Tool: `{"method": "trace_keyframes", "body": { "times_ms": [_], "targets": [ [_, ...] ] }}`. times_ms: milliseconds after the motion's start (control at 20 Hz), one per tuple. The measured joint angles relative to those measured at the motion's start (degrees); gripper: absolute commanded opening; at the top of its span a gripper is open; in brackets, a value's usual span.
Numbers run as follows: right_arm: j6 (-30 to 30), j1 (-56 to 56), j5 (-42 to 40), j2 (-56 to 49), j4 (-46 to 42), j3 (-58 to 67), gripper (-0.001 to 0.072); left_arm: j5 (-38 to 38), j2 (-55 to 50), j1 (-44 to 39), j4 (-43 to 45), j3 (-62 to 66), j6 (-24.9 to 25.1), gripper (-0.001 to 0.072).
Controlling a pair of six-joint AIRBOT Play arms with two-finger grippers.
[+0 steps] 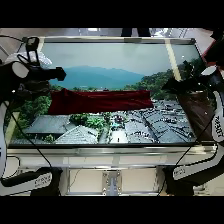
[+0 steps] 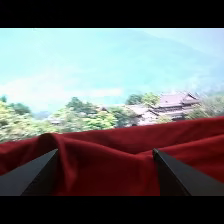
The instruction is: Fold the shirts.
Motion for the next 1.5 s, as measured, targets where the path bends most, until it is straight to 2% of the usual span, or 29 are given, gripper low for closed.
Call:
{"method": "trace_keyframes", "body": {
  "times_ms": [400,700,1050,1200,1300,1350,1400,1500],
  "targets": [
    [-4.4,-1.4,2.2,-8.5,5.4,-0.1,0.0504,-7.1,-14.8,-10.0,0.0,10.6,0.2,0.0649],
    [-6.9,0.0,3.7,-12.7,8.4,-0.1,0.0504,-10.5,-17.2,-11.3,0.0,11.8,0.0,0.0649],
    [-7.8,3.8,0.7,-14.4,9.9,-0.1,0.0499,-12.1,-17.6,-11.6,0.0,12.0,0.0,0.0649],
    [-7.9,5.9,-0.2,-14.6,9.9,-0.1,0.0394,-12.3,-17.6,-11.6,0.0,12.0,0.0,0.0649],
    [-7.9,7.2,-0.5,-14.6,10.0,-0.1,0.0186,-12.4,-17.6,-11.6,0.0,12.0,0.0,0.0649],
    [-7.9,7.7,-0.7,-14.6,10.0,-0.1,0.0040,-12.4,-17.6,-11.6,0.0,12.0,0.0,0.0649],
    [-7.9,8.4,-0.9,-14.6,10.2,-0.1,0.0013,-12.4,-17.6,-11.6,0.0,12.0,0.0,0.0649],
    [-7.9,9.3,-1.0,-14.6,11.4,0.0,0.0012,-12.4,-17.6,-11.6,0.0,12.0,0.0,0.0643]
  ]
}}
